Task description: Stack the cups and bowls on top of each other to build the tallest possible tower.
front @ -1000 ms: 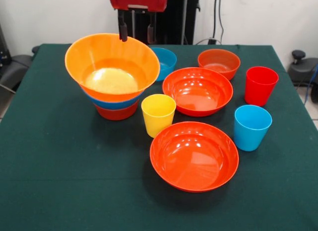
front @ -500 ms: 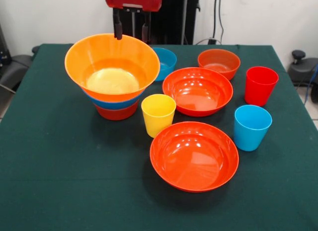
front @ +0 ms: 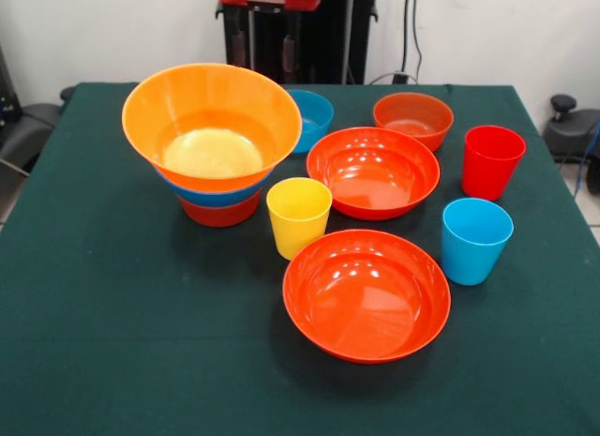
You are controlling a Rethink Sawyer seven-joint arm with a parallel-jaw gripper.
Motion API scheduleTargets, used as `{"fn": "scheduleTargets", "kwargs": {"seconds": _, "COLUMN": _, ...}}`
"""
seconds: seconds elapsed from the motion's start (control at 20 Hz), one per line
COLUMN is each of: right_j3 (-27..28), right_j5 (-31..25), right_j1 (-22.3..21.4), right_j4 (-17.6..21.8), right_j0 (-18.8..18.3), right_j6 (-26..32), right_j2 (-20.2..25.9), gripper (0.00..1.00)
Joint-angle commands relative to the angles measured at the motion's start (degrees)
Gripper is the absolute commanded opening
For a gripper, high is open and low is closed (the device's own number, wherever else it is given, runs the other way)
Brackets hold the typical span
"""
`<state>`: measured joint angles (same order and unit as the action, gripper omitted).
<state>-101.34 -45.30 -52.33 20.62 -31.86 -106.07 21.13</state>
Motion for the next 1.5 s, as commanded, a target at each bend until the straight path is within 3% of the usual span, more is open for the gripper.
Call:
{"fn": "scheduleTargets", "kwargs": {"seconds": 0.05, "right_j3": -0.06, "right_j5": -5.02, "right_j1": -0.48, "right_j4": -2.73, "right_j0": 5.97, "right_j6": -6.84, "right_j2": 0.22, "gripper": 1.0}}
{"fn": "scheduleTargets", "kwargs": {"seconds": 0.3, "right_j3": 2.86, "right_j5": -7.19, "right_j1": -0.04, "right_j4": -3.21, "right_j0": 8.84, "right_j6": -7.26, "right_j2": -1.21, "gripper": 1.0}}
{"fn": "scheduleTargets", "kwargs": {"seconds": 0.65, "right_j3": 8.32, "right_j5": -5.1, "right_j1": 5.95, "right_j4": -2.1, "right_j0": 11.0, "right_j6": -6.79, "right_j2": -2.37, "gripper": 1.0}}
{"fn": "scheduleTargets", "kwargs": {"seconds": 1.5, "right_j3": 15.89, "right_j5": -3.27, "right_j1": 12.57, "right_j4": -2.71, "right_j0": 15.31, "right_j6": -7.85, "right_j2": -4.05, "gripper": 1.0}}
